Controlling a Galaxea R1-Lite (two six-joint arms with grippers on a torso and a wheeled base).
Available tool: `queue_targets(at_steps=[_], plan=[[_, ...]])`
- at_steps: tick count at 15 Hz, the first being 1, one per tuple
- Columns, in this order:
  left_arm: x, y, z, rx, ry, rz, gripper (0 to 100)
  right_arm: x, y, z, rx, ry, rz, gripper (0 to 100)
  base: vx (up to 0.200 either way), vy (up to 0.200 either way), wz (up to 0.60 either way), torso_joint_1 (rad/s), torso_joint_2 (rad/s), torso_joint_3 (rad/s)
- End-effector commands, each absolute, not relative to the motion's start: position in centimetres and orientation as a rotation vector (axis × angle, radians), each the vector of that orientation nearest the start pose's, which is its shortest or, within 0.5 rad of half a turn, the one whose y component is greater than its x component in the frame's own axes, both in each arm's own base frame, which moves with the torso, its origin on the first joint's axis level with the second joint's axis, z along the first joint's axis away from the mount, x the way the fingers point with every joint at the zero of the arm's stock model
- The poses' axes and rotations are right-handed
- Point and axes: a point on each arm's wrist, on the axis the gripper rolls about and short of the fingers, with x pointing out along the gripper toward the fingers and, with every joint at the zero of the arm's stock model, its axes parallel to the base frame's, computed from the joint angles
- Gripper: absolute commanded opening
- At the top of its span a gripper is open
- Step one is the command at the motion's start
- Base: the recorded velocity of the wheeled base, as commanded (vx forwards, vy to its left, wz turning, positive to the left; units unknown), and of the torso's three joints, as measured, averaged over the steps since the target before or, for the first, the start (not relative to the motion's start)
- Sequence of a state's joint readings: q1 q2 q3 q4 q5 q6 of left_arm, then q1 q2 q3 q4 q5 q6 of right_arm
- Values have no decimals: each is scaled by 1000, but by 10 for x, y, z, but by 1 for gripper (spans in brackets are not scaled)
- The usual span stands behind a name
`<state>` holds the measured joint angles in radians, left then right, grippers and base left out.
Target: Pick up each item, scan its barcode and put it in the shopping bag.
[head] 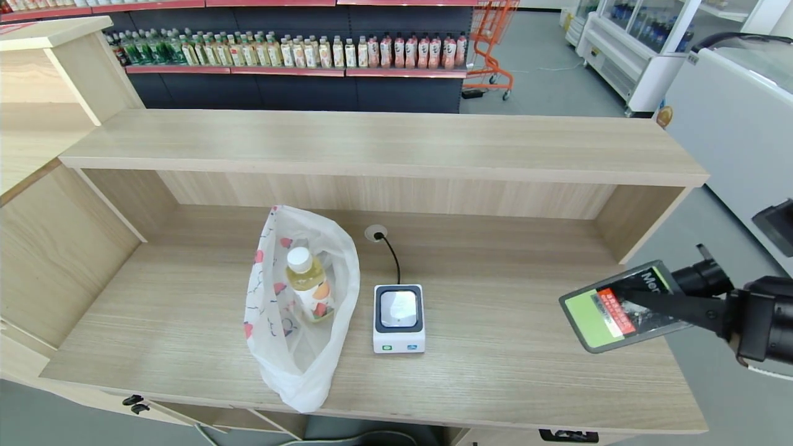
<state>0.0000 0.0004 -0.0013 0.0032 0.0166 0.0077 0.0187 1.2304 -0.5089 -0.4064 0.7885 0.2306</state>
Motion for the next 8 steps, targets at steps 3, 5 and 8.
queue_targets(at_steps=[3,5,8], plan=[[-23,0,76,9,2,17,100,197,22,169,398,541,742,0,0,0,0,0,0,0],[-23,0,76,8,2,17,100,200,22,173,426,542,737,0,0,0,0,0,0,0],[-23,0,76,6,2,17,100,201,22,178,450,534,733,0,0,0,0,0,0,0]])
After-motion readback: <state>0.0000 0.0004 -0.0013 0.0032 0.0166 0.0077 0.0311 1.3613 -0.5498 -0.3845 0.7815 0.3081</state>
